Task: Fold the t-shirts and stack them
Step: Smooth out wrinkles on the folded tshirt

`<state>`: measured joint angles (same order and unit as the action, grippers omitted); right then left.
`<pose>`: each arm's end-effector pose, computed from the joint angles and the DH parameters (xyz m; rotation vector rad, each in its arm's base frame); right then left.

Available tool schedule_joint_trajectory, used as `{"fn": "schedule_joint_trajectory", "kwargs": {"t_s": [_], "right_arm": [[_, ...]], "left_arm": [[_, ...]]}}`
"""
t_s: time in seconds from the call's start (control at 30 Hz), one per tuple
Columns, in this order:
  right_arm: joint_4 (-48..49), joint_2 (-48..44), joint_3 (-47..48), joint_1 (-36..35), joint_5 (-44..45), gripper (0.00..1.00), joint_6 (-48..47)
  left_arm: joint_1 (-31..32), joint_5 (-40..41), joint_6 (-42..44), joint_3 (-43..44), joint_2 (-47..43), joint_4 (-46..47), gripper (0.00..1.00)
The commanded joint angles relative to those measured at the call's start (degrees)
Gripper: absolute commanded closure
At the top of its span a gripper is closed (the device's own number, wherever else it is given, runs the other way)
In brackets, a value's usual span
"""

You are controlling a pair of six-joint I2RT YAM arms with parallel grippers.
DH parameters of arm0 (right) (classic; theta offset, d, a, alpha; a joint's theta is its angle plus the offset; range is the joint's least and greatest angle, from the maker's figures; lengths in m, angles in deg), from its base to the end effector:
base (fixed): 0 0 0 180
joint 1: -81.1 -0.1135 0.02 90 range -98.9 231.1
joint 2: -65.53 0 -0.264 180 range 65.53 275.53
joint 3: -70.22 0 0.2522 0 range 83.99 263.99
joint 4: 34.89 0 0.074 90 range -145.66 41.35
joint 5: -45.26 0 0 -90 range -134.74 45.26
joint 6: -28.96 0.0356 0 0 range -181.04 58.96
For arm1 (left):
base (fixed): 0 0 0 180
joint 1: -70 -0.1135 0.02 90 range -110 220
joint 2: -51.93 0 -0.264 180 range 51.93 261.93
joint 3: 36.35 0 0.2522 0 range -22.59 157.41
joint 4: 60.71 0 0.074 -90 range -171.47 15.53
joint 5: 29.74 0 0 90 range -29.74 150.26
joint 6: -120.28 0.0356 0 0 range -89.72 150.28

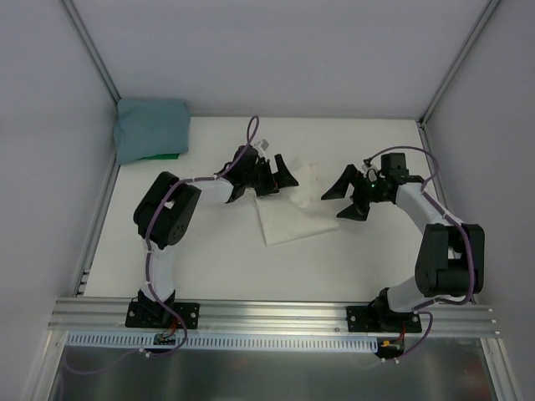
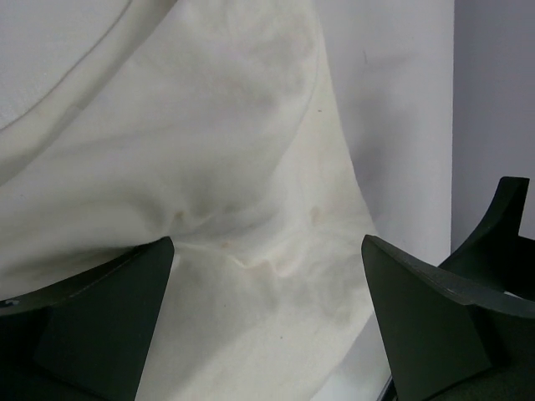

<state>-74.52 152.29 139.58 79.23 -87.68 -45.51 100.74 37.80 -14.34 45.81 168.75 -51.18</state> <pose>0.2992 0.0340 0.2177 0.0083 2.5006 1.0769 0.3741 -0.2383 0.1603 0.0096 2.1975 -1.1895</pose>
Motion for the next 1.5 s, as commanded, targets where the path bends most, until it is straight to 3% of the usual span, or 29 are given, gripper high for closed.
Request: {"fn": "schedule_joint_trajectory", "kwargs": {"t_s": [0.0, 0.23, 0.47, 0.63, 0.73, 0.93, 1.13, 1.3, 1.47], "right_arm": [[-1.47, -3.35, 0.04, 0.46, -1.01, 0.01, -1.47], [0.2, -4.06, -1.45, 0.55, -1.27, 0.0, -0.41], [1.17, -3.79, -2.33, 0.46, -1.53, 0.0, -0.06], [1.08, -3.79, -2.59, 0.55, -1.53, 0.0, -0.32], [0.91, -3.44, -2.6, 0.46, -1.36, 0.01, -0.41], [0.21, -3.18, -1.72, 0.46, -1.18, 0.0, -0.67], [-0.06, -3.0, -1.54, 0.55, -1.1, 0.01, -0.94], [0.29, -3.53, -2.51, 0.55, -1.1, 0.01, -0.85], [0.73, -4.4, -3.65, 0.55, -1.1, 0.0, -0.76]], "left_arm": [[-0.86, -0.3, 5.33, -0.03, -7.64, 4.66, 0.01], [-0.77, -2.24, 12.09, 1.74, -18.19, -0.7, 0.01], [-0.86, -3.73, 11.85, -0.54, -19.96, -2.29, 0.01], [-0.68, -8.11, 8.24, -0.38, -13.38, 4.28, 0.01], [-0.51, -10.14, 5.34, 3.92, -5.74, 6.24, 0.01], [0.55, -12.79, -0.81, 12.63, 6.84, 5.99, 0.01], [0.64, -10.15, -1.08, 10.89, 11.77, 2.46, 0.01], [0.46, -10.41, -1.43, 5.08, 6.86, 8.87, 0.01], [0.37, -11.47, 1.55, 5.6, -4.1, 5.9, 0.01]]}}
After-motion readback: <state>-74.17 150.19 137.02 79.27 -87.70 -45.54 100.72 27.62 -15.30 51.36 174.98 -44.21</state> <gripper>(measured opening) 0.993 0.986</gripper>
